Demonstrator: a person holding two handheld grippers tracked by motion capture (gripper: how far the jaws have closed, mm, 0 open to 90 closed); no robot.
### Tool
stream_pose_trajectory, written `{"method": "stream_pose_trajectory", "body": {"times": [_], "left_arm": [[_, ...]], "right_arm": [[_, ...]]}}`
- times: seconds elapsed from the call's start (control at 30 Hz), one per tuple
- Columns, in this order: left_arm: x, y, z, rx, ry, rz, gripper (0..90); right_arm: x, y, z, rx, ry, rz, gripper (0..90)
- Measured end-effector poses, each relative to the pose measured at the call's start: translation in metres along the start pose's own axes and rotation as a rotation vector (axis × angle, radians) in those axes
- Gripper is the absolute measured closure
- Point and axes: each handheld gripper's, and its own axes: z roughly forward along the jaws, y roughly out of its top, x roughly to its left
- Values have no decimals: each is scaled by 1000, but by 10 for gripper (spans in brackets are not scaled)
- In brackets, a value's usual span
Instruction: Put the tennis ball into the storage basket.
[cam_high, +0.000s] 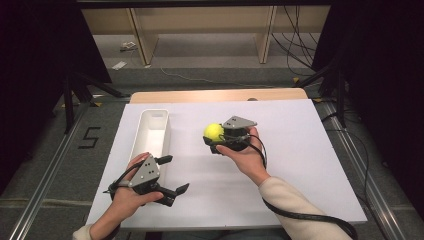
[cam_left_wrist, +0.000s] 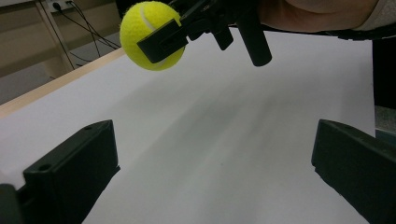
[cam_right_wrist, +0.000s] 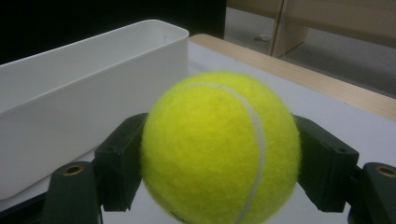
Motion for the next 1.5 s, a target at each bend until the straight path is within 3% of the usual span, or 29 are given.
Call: {"method": "stream_pose_trajectory", "body": {"times": [1.07,1.5], "left_arm": [[0,0,1,3,-4,1,0],[-1,0,0,-3,-4,1,0]], "right_arm": [[7,10,4,-16,22,-7,265],[7,17,7,-21,11,1,265]]}}
